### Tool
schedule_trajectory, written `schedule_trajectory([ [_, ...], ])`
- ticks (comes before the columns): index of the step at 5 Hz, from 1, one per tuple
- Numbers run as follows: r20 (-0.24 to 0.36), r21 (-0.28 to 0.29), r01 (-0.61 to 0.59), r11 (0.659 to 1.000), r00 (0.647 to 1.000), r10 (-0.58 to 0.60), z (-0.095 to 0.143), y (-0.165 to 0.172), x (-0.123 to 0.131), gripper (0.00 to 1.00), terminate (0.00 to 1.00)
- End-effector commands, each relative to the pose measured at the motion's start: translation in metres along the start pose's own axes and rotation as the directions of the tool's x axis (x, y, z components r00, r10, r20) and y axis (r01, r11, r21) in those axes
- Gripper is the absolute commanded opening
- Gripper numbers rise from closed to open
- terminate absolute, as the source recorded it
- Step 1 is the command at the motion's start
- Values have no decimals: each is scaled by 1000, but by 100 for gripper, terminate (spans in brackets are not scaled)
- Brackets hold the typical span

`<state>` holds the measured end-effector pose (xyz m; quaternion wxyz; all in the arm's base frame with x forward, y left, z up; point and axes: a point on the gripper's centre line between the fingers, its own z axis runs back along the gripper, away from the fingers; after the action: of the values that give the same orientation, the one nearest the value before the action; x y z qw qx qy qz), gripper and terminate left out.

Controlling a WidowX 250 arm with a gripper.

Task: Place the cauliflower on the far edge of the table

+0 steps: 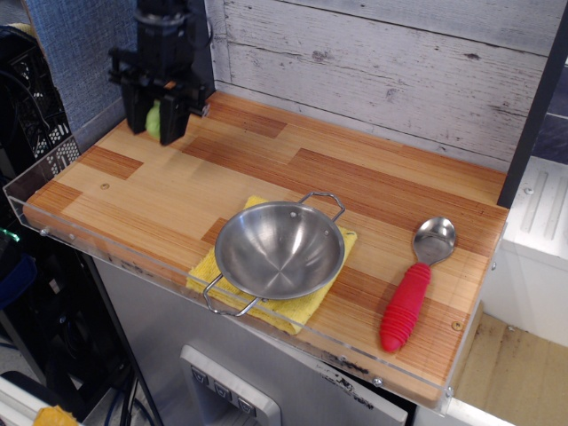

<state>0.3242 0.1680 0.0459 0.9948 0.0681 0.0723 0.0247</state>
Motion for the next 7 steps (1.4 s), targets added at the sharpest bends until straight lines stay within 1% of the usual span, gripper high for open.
schedule_trajectory([
  [1,23,-19,-40,999,999,40,4,23,-18,0,0],
  [2,14,-23,-46,999,999,47,-2,27,-20,0,0],
  [4,62,-22,-53,998,997,54,-9,30,-18,0,0],
  [5,79,-46,-61,997,995,65,-11,34,-17,0,0],
  [6,63,-62,-61,996,996,65,-12,35,-16,100,0],
  [7,52,-79,-86,993,995,90,-5,37,-21,100,0],
])
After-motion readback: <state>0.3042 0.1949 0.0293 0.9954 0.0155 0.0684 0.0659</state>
